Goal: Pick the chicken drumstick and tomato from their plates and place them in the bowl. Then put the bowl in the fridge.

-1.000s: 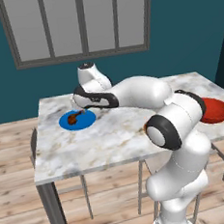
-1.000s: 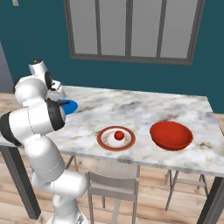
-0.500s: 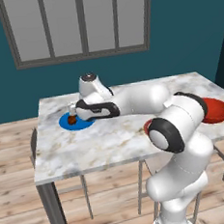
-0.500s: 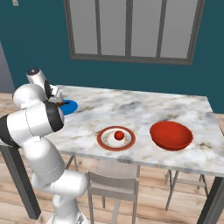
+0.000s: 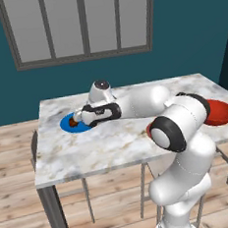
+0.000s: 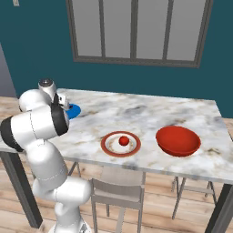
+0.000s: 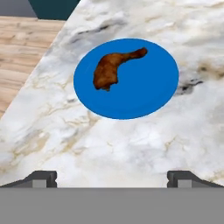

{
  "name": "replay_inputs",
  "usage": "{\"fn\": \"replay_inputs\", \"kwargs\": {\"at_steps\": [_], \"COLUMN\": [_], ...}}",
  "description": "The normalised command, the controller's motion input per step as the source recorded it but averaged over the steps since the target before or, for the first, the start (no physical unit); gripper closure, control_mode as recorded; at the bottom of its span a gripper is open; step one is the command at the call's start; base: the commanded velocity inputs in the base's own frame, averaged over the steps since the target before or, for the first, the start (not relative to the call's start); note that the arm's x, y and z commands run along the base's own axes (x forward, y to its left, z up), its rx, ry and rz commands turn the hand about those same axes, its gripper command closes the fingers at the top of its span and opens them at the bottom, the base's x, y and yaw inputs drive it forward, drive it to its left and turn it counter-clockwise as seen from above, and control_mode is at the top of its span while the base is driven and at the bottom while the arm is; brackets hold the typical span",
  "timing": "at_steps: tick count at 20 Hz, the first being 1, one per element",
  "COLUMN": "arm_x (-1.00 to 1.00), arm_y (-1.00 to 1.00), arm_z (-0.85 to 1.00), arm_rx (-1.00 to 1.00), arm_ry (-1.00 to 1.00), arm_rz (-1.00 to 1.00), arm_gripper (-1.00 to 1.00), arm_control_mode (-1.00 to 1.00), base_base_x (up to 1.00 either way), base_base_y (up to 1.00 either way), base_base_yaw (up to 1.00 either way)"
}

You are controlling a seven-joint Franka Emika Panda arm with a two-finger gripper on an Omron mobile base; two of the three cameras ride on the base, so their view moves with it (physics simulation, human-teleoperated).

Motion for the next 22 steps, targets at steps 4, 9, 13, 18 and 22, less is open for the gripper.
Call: {"fn": "replay_inputs", "kwargs": {"at_steps": [4,9,13,18,22], "arm_x": [0.17,0.14,0.06,0.14,0.26], "arm_y": [0.03,0.17,0.25,0.27,0.16], "arm_z": [0.09,0.04,-0.17,-0.14,0.00], "arm_rx": [-0.04,-0.10,-0.10,-0.09,-0.05], "arm_ry": [0.15,0.12,0.00,-0.01,0.02], "arm_rz": [0.08,0.00,-0.05,-0.11,-0.16], "arm_gripper": [-1.00,-1.00,-1.00,-1.00,-1.00], "arm_control_mode": [-1.00,-1.00,-1.00,-1.00,-1.00], "base_base_x": [0.00,0.00,0.00,0.00,0.00], "base_base_y": [0.00,0.00,0.00,0.00,0.00], "base_base_yaw": [0.00,0.00,0.00,0.00,0.00]}}
